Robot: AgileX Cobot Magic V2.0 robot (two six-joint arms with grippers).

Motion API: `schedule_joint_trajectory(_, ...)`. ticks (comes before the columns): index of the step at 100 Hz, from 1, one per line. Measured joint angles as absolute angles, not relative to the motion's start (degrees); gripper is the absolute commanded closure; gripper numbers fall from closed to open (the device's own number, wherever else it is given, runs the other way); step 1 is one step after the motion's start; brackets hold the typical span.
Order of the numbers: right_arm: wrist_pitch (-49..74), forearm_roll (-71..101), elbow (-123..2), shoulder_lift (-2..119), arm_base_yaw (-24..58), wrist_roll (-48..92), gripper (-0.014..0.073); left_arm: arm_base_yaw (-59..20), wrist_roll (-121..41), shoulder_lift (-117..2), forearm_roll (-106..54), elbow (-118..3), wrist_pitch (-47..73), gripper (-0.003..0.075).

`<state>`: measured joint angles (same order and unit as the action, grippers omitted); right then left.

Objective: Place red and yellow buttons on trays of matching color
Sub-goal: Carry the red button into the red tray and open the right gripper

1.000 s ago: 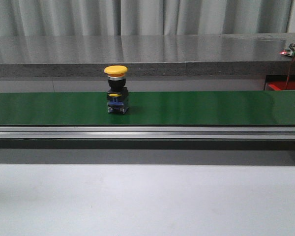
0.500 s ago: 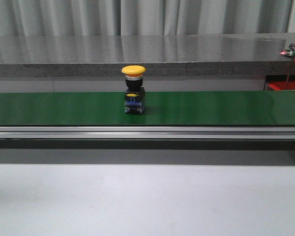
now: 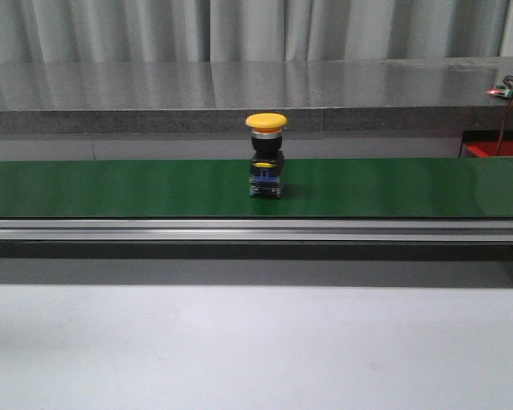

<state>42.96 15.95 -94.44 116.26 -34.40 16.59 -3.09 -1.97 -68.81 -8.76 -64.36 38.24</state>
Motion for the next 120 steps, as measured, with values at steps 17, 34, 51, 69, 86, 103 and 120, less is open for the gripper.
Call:
schedule_joint_trajectory(17, 40.6, 16.3, -94.4, 119.3, -34.4, 16.6, 0.0404, -3.1, -2.0, -68.8, -8.8, -64.4, 38.0, 0.074)
schedule_joint_trajectory(34, 39.2, 16.6, -94.4, 120.1, -34.4, 16.6, 0.0127, -3.1, -2.0, -68.8, -8.8, -64.4, 37.9, 0.0739)
schedule_joint_trajectory(51, 38.6, 16.7, -94.6, 120.1, -34.4, 16.6, 0.0058, -3.1, -2.0, -68.8, -8.8, -64.4, 37.9, 0.074)
schedule_joint_trajectory(69, 38.6, 16.7, -94.6, 118.2, -34.4, 16.6, 0.0058, -3.1, -2.0, -68.8, -8.6, -64.4, 37.8, 0.074)
schedule_joint_trajectory(86, 38.7, 16.7, -94.6, 113.9, -34.4, 16.6, 0.0058, -3.1, -2.0, -68.8, -7.9, -64.4, 37.8, 0.074)
schedule_joint_trajectory(103, 42.0, 16.7, -94.6, 108.6, -33.8, 17.6, 0.0058, -3.1, -2.0, -68.8, -7.2, -64.4, 37.4, 0.074)
schedule_joint_trajectory(120, 48.2, 16.7, -94.7, 104.4, -29.3, 18.5, 0.0085, -3.1, -2.0, -68.8, -7.1, -64.4, 37.0, 0.0739)
